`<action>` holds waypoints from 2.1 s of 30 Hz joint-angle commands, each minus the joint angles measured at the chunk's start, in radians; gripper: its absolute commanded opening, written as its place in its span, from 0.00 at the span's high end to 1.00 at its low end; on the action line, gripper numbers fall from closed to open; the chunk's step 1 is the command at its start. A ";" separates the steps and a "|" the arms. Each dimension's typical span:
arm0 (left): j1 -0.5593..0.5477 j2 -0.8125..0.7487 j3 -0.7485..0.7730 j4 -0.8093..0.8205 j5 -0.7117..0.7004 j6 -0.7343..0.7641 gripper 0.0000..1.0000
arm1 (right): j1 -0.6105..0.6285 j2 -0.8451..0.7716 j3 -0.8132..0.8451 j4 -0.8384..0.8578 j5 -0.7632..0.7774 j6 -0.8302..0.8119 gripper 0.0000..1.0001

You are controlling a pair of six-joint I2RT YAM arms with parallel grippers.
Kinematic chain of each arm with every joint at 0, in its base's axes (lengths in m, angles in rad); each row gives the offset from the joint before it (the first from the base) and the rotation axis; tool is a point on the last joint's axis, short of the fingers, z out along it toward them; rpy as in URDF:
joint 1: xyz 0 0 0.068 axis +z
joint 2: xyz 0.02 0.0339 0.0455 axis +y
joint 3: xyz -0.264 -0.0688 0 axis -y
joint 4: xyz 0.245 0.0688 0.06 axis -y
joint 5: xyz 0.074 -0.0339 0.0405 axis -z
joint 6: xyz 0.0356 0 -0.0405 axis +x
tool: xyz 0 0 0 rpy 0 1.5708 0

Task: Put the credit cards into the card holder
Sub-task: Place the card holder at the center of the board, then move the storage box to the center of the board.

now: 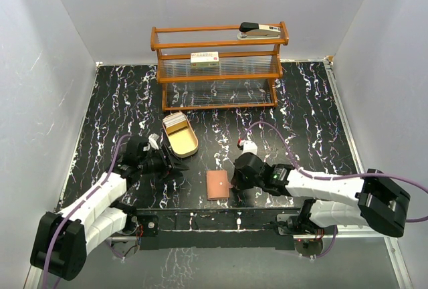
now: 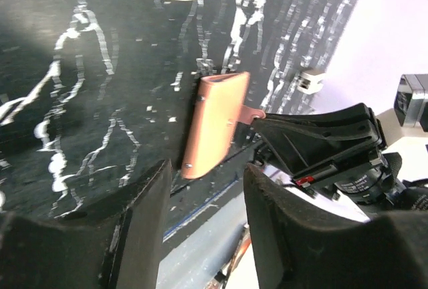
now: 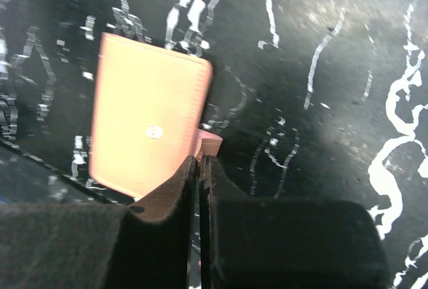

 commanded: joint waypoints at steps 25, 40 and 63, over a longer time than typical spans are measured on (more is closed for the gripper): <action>0.004 -0.130 0.357 -0.461 -0.475 0.342 0.07 | -0.003 0.019 0.227 -0.045 0.202 -0.046 0.55; 0.004 -0.393 0.407 -0.550 -0.647 0.429 0.02 | -0.031 0.694 0.806 -0.029 0.243 -0.251 0.51; 0.004 -0.190 0.331 -0.415 -0.483 0.344 0.51 | -0.082 0.896 0.958 -0.088 0.251 -0.254 0.86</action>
